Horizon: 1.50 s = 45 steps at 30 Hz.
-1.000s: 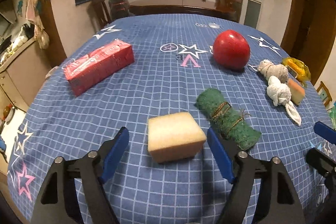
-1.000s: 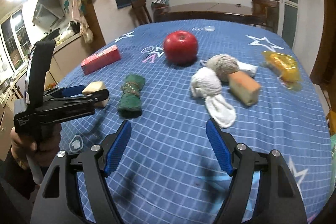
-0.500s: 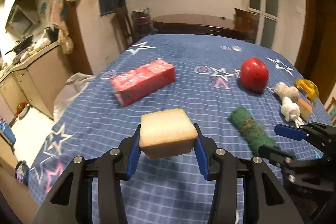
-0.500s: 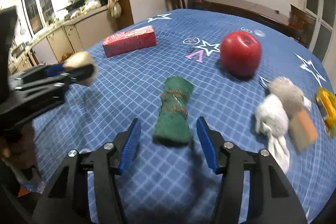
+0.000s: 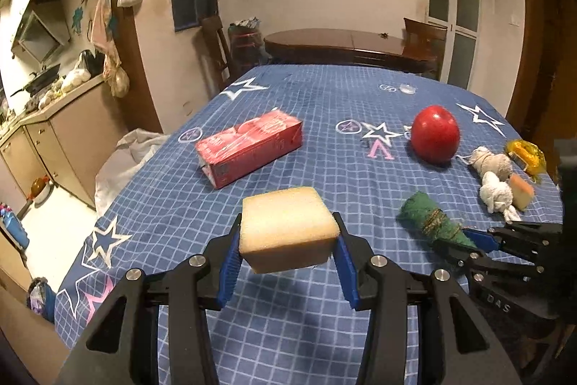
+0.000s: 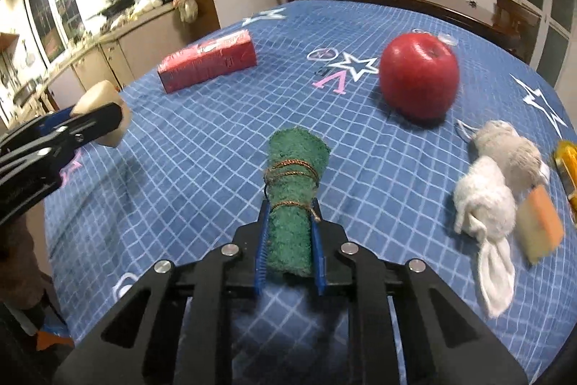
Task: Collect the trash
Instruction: 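Carry the sponge and green scrubber over the green bin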
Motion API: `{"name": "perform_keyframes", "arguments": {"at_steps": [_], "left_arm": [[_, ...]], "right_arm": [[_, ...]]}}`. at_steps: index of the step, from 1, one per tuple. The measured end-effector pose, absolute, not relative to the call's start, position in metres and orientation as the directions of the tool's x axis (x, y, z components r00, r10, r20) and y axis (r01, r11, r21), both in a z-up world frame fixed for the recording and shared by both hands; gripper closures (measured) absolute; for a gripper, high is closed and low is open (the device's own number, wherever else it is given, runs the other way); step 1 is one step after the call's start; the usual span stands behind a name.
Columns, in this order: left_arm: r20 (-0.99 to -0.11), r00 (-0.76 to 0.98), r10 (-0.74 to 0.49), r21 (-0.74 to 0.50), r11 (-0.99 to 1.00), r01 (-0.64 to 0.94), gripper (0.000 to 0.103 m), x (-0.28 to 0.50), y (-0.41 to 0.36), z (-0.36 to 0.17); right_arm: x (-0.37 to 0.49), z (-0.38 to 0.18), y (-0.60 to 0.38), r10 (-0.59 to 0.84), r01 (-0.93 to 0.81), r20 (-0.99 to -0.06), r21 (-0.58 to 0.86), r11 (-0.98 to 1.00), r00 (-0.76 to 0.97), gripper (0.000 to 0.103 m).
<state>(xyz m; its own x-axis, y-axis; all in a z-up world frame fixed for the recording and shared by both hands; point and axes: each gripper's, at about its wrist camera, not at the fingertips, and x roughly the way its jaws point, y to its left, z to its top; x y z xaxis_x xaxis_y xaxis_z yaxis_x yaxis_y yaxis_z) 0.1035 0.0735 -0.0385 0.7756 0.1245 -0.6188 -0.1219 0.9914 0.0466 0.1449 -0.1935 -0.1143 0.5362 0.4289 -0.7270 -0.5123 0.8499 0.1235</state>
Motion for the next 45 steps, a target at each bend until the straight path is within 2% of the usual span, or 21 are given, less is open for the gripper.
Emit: {"name": "perform_keyframes", "arguments": {"at_steps": [8, 17, 33, 45], "left_arm": [[-0.610, 0.789, 0.076, 0.069, 0.997, -0.044, 0.056, 0.107, 0.034, -0.027], [-0.579, 0.815, 0.018, 0.119, 0.991, 0.063, 0.056, 0.115, -0.032, -0.014], [-0.534, 0.838, -0.113, 0.187, 0.951, 0.247, 0.056, 0.116, -0.151, 0.004], [-0.527, 0.806, -0.268, 0.221, 0.873, 0.435, 0.056, 0.107, -0.270, 0.010]], "right_arm": [[0.108, -0.087, -0.237, 0.436, -0.447, -0.655, 0.164, 0.880, 0.617, 0.084], [0.078, -0.063, -0.289, 0.378, -0.333, -0.584, 0.188, 0.924, 0.719, 0.084], [0.034, -0.043, -0.385, 0.235, -0.122, -0.486, 0.252, 0.960, 0.842, 0.084], [-0.001, -0.035, -0.465, 0.074, 0.069, -0.441, 0.300, 0.951, 0.895, 0.084]]}}
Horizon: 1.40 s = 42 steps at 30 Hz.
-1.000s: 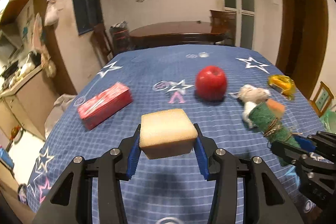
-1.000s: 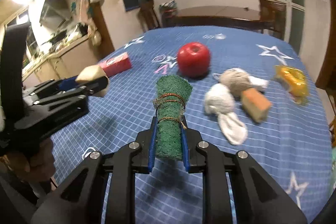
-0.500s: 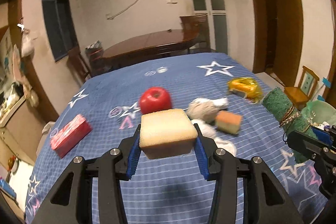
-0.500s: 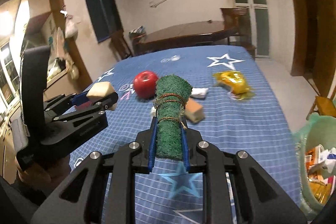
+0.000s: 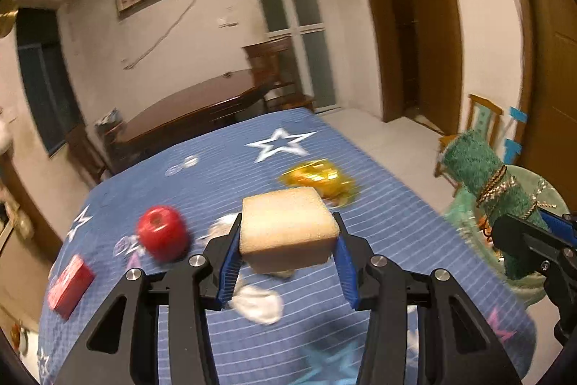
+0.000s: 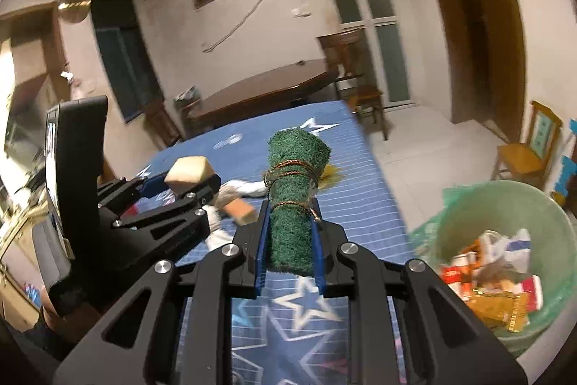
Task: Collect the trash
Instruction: 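Carry the sponge and green scrubber over the green bin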
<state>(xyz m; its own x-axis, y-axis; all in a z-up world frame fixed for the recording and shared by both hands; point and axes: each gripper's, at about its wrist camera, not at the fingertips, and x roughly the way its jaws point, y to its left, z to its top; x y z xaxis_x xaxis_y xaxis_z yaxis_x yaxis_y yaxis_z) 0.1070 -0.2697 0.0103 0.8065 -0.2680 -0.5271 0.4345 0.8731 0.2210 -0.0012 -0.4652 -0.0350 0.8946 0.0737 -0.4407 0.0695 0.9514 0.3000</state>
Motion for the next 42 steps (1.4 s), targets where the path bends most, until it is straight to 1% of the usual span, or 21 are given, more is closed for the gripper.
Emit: {"name": "perform_keyframes", "arguments": {"at_steps": [11, 19, 23, 28, 37, 42], "left_arm": [[-0.547, 0.728, -0.414, 0.244, 0.753, 0.612, 0.056, 0.088, -0.388, -0.001], [-0.585, 0.664, -0.466, 0.257, 0.670, 0.697, 0.056, 0.073, -0.458, -0.022], [-0.612, 0.620, -0.491, 0.250, 0.623, 0.741, 0.056, 0.067, -0.485, -0.031], [-0.621, 0.592, -0.513, 0.261, 0.577, 0.774, 0.056, 0.056, -0.503, -0.042], [-0.639, 0.561, -0.526, 0.258, 0.541, 0.801, 0.056, 0.049, -0.512, -0.054], [-0.653, 0.543, -0.528, 0.248, 0.529, 0.812, 0.056, 0.052, -0.514, -0.059]], "right_arm": [[-0.050, -0.041, -0.556, -0.164, 0.338, -0.465, 0.320, 0.885, 0.870, 0.084], [-0.067, -0.046, -0.601, -0.291, 0.470, -0.501, 0.278, 0.838, 0.815, 0.084], [-0.069, -0.054, -0.614, -0.315, 0.506, -0.525, 0.271, 0.819, 0.791, 0.084], [-0.071, -0.064, -0.625, -0.325, 0.535, -0.556, 0.269, 0.801, 0.765, 0.084], [-0.068, -0.076, -0.633, -0.337, 0.563, -0.602, 0.233, 0.793, 0.724, 0.084], [-0.065, -0.075, -0.635, -0.350, 0.575, -0.611, 0.215, 0.790, 0.710, 0.084]]}}
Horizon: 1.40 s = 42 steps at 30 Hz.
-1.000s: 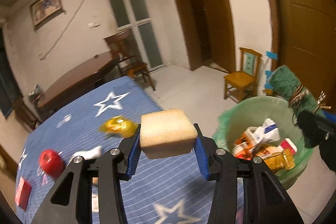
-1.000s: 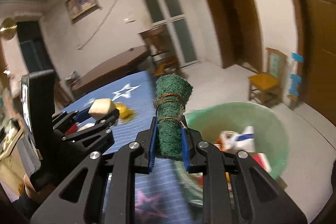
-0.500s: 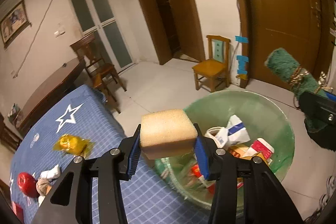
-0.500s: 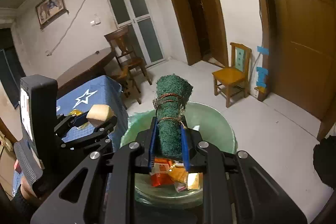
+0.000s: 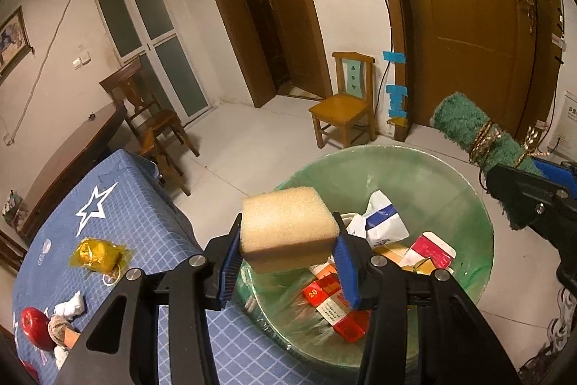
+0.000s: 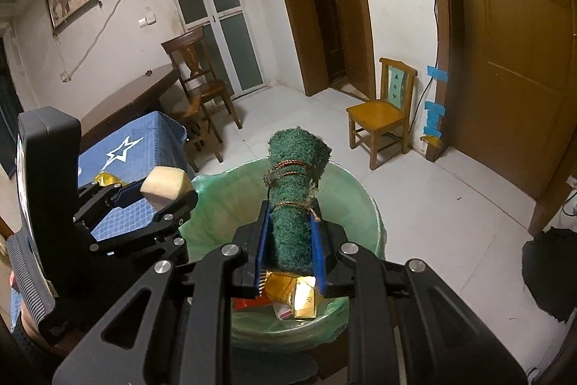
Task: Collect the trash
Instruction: 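Carry the sponge and green scrubber over the green bin, then open the right tool to drop the scrubber while the left tool releases the sponge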
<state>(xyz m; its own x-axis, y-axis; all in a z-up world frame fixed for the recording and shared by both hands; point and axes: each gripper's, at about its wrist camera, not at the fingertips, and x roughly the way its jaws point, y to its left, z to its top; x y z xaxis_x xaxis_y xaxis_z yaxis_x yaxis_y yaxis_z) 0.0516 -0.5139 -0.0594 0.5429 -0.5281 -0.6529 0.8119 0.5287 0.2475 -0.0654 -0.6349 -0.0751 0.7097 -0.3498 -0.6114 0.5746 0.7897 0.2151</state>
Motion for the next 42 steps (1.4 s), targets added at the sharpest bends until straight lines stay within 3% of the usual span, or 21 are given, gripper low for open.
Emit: {"name": "perform_keyframes", "arguments": {"at_steps": [19, 20, 21, 22, 23, 42], "left_arm": [[-0.666, 0.516, -0.539, 0.222, 0.516, 0.827, 0.056, 0.066, -0.519, -0.063], [-0.666, 0.517, -0.538, 0.221, 0.519, 0.826, 0.055, 0.067, -0.519, -0.063], [-0.667, 0.519, -0.535, 0.222, 0.522, 0.823, 0.045, 0.068, -0.519, -0.063], [-0.669, 0.520, -0.531, 0.220, 0.527, 0.821, 0.037, 0.070, -0.519, -0.064], [-0.665, 0.524, -0.531, 0.218, 0.533, 0.817, 0.029, 0.072, -0.518, -0.064], [-0.669, 0.552, -0.498, 0.168, 0.623, 0.764, 0.028, 0.090, -0.463, -0.061]], "right_arm": [[-0.052, -0.071, -0.633, -0.366, 0.568, -0.614, 0.167, 0.806, 0.700, 0.082], [-0.050, -0.071, -0.633, -0.366, 0.565, -0.613, 0.162, 0.809, 0.700, 0.081], [-0.048, -0.072, -0.634, -0.365, 0.564, -0.619, 0.154, 0.811, 0.695, 0.078], [-0.048, -0.073, -0.634, -0.368, 0.567, -0.620, 0.152, 0.810, 0.693, 0.068], [-0.048, -0.074, -0.635, -0.370, 0.568, -0.619, 0.152, 0.809, 0.693, 0.063], [-0.041, -0.068, -0.620, -0.342, 0.538, -0.598, 0.180, 0.823, 0.724, 0.063]]}}
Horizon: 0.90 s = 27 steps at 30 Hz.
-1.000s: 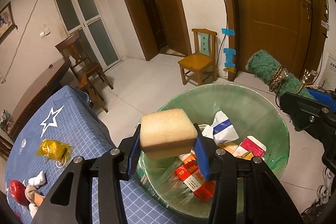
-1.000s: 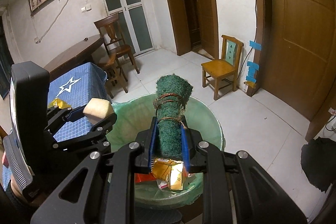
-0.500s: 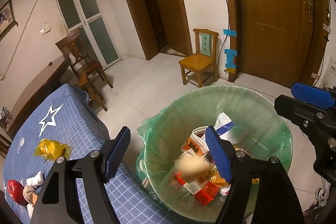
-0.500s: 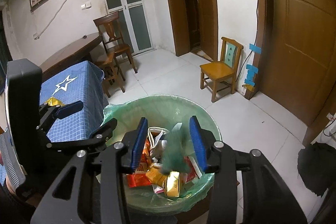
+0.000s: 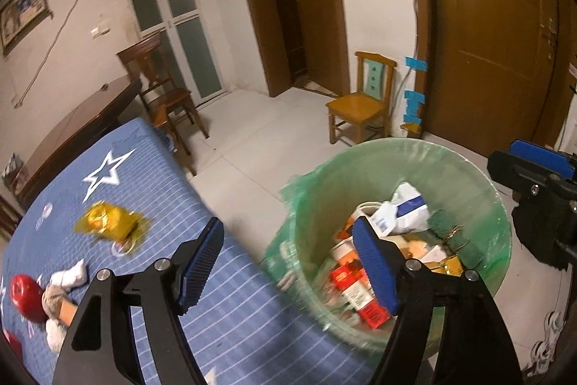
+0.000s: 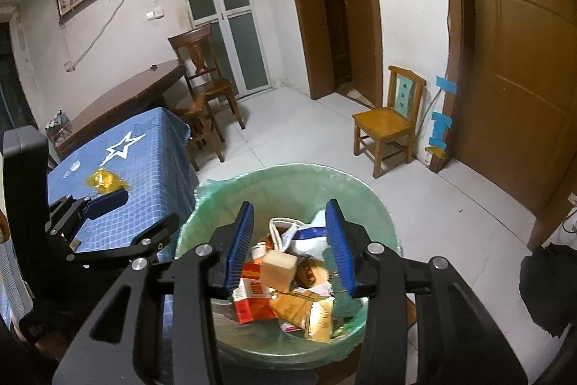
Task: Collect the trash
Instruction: 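Open the right tool to drop the scrubber while the left tool releases the sponge, then move both tools back over the table toward the yarn and sponge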
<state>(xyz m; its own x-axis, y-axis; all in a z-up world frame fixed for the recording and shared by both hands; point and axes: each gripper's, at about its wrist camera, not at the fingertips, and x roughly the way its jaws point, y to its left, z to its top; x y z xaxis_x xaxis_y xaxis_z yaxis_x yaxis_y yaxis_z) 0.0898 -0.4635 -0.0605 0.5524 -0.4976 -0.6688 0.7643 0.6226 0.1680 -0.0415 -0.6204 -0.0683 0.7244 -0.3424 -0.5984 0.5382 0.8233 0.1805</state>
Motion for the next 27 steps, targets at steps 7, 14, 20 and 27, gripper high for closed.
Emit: {"name": "perform_keyframes", "arguments": {"at_steps": [7, 14, 20, 27], "left_arm": [[-0.670, 0.573, -0.472, 0.139, 0.679, 0.721, 0.027, 0.105, -0.422, -0.055], [-0.671, 0.592, -0.447, 0.102, 0.734, 0.671, 0.025, 0.114, -0.376, -0.050], [-0.660, 0.624, -0.418, 0.083, 0.786, 0.613, 0.024, 0.121, -0.322, -0.046], [-0.657, 0.679, -0.327, 0.036, 0.886, 0.462, 0.023, 0.145, -0.236, -0.041]], "right_arm": [[-0.028, -0.063, -0.597, -0.310, 0.488, -0.580, 0.179, 0.854, 0.754, 0.063], [-0.015, -0.058, -0.574, -0.276, 0.443, -0.569, 0.177, 0.879, 0.775, 0.063], [0.003, -0.059, -0.545, -0.215, 0.371, -0.571, 0.171, 0.913, 0.792, 0.063], [0.035, -0.067, -0.500, -0.104, 0.240, -0.593, 0.154, 0.959, 0.799, 0.063]]}}
